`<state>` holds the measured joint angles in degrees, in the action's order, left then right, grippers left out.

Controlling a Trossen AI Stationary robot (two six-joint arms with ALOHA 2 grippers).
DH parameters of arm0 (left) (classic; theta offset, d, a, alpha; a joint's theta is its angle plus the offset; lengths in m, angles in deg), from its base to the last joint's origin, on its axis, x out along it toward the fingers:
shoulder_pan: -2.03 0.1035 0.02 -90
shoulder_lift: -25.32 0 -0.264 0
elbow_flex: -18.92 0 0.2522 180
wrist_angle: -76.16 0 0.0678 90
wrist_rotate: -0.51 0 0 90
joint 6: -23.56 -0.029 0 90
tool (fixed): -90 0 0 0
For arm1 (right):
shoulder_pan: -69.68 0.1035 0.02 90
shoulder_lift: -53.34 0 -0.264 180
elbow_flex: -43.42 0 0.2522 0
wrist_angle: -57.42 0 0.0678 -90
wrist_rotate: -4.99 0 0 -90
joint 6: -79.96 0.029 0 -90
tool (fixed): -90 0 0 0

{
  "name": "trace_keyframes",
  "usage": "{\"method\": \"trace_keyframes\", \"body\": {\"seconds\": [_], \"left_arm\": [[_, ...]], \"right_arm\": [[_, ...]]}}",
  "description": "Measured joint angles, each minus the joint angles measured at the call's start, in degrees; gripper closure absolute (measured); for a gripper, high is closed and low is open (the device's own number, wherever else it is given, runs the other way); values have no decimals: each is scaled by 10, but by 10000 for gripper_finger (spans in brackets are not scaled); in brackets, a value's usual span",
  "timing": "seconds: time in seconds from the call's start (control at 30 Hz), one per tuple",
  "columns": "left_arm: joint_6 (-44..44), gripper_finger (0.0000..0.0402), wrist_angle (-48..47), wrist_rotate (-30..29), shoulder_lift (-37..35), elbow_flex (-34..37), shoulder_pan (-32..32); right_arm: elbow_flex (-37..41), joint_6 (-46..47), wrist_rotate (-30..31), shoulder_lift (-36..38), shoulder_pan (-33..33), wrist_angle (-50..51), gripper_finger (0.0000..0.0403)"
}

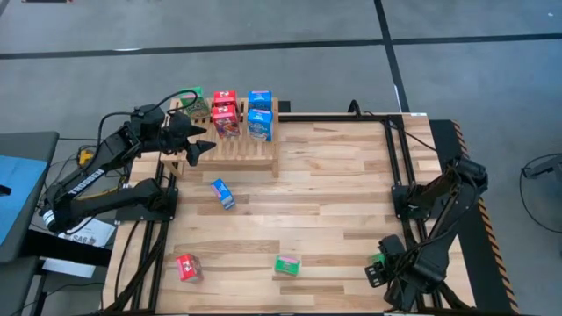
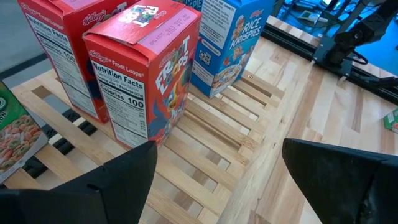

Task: Stack cereal on shelf
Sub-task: Put the right green cereal box on the shelf aligned with the other green cereal box

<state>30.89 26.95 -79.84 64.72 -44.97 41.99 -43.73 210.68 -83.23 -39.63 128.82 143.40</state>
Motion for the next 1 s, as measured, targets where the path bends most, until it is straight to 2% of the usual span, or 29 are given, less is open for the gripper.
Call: {"method": "trace_keyframes", "body": {"seconds": [0.27,0.73,1.0], "left_arm": [[0,65,0,0,0,0,0],[0,65,0,0,0,0,0],[3,65,0,0,0,0,0]], "right_arm": [[0,-4,-2,-1,0,11,116],[0,-7,-2,-1,0,10,200],[0,-11,-2,-1,0,11,213]]}}
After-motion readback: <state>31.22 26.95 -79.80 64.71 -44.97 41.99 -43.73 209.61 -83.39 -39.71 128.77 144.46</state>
